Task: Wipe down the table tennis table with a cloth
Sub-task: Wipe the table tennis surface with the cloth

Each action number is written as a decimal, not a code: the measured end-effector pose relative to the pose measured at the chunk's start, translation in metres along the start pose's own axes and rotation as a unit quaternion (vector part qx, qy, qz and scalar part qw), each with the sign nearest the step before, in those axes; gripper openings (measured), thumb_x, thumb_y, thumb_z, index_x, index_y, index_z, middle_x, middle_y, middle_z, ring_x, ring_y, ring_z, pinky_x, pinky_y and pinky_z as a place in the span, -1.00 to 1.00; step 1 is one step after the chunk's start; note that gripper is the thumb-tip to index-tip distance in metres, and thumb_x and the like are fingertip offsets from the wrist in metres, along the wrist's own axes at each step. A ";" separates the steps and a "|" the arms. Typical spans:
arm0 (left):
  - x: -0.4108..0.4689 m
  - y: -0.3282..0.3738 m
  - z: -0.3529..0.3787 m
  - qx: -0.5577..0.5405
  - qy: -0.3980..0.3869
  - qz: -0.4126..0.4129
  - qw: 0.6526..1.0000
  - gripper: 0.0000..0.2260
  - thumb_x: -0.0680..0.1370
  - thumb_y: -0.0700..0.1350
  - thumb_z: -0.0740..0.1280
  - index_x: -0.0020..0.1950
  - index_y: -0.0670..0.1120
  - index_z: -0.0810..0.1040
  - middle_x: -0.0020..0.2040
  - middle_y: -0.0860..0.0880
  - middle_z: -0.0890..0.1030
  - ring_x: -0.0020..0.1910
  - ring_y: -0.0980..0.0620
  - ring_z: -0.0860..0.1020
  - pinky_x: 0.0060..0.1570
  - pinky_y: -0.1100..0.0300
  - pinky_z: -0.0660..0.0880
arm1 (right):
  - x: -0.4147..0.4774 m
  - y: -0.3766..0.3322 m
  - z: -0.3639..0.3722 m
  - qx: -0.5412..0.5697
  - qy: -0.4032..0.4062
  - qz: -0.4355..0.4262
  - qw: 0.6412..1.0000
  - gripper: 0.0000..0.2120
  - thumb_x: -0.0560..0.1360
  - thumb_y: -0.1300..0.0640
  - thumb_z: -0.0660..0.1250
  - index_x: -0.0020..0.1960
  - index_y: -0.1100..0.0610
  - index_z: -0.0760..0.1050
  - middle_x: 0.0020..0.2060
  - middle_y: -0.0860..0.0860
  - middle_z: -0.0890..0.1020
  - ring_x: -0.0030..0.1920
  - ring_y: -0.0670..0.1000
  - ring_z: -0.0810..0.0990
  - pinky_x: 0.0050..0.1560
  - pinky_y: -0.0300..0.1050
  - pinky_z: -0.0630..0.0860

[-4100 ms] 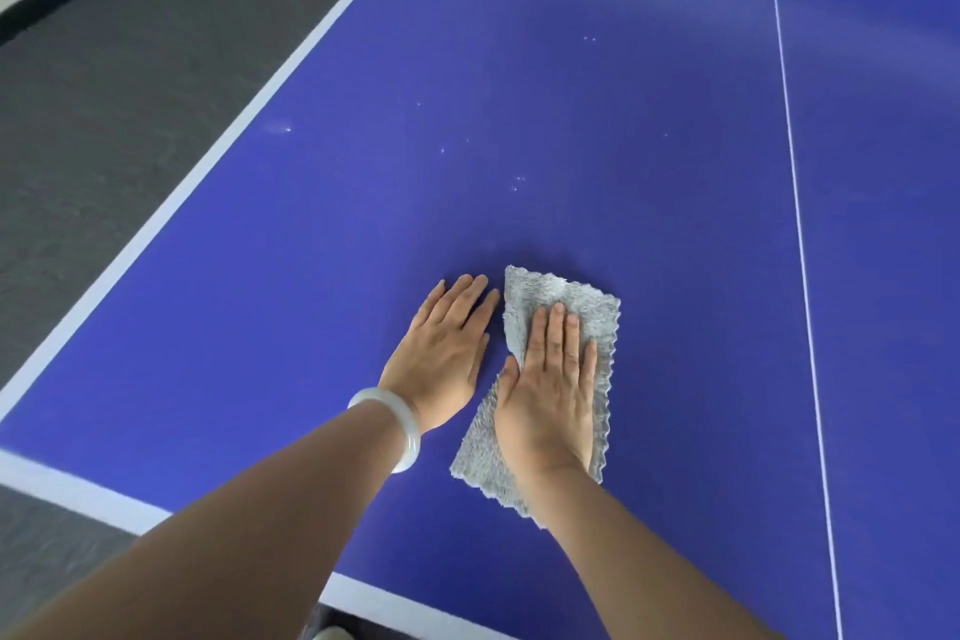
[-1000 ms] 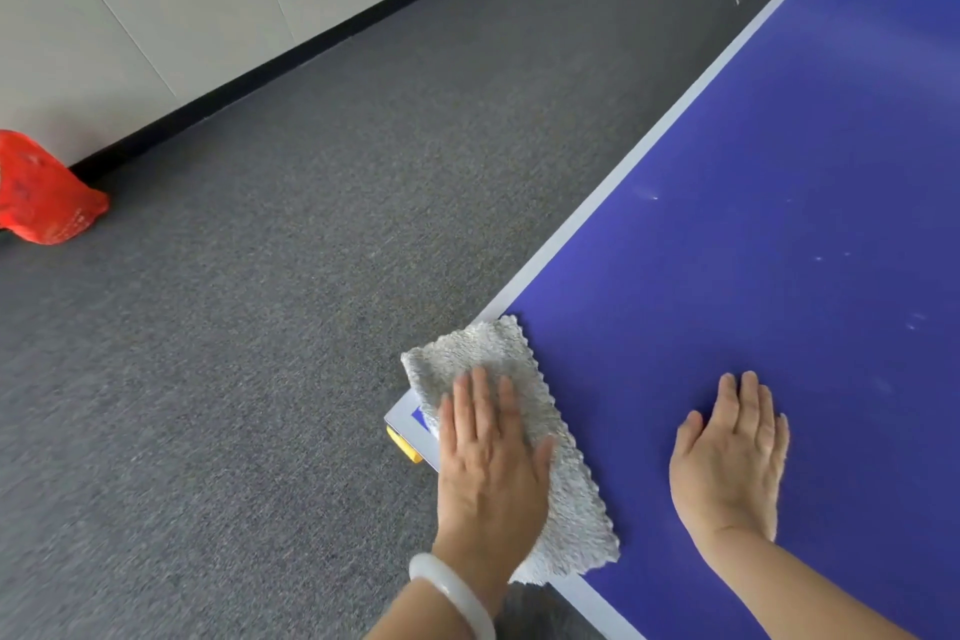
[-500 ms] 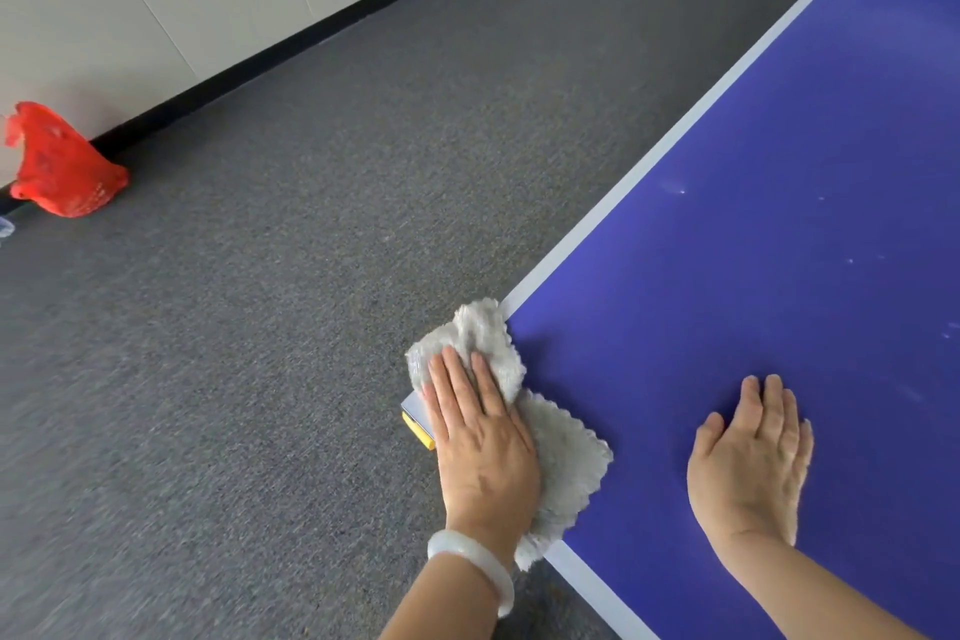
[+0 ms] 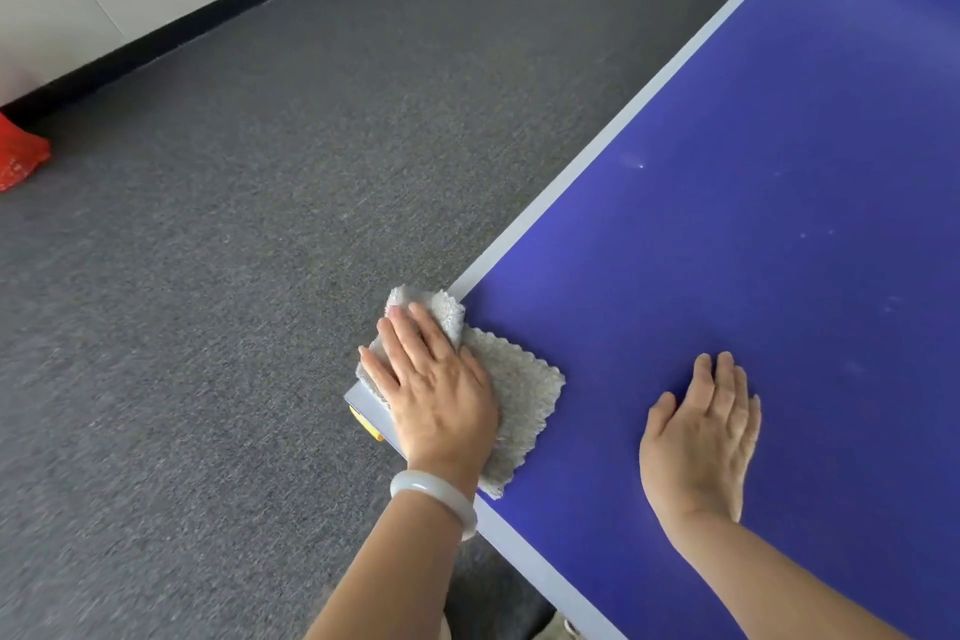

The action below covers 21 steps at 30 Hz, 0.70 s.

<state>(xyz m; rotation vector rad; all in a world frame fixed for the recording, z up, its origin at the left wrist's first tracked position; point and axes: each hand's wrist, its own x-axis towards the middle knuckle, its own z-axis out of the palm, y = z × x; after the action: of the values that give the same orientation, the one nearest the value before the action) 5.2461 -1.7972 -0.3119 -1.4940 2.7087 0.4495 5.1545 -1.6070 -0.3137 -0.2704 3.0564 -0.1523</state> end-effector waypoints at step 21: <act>0.026 0.133 0.015 -0.060 -0.071 0.397 0.913 -0.51 0.70 -0.03 -0.03 0.62 -0.04 -0.05 0.62 0.00 -0.16 0.58 0.00 -0.21 0.53 0.04 -0.27 | 0.001 0.008 -0.002 0.152 0.024 -0.011 0.988 -0.28 0.55 -0.16 -0.22 0.59 0.20 0.13 0.60 0.07 0.10 0.60 0.00 -0.01 0.59 -0.03 -0.18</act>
<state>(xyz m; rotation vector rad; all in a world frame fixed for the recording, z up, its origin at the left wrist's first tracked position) 5.1194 -1.7476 -0.2982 -0.2621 3.0858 0.7007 5.1525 -1.5994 -0.3123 -0.2841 3.0169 -0.6263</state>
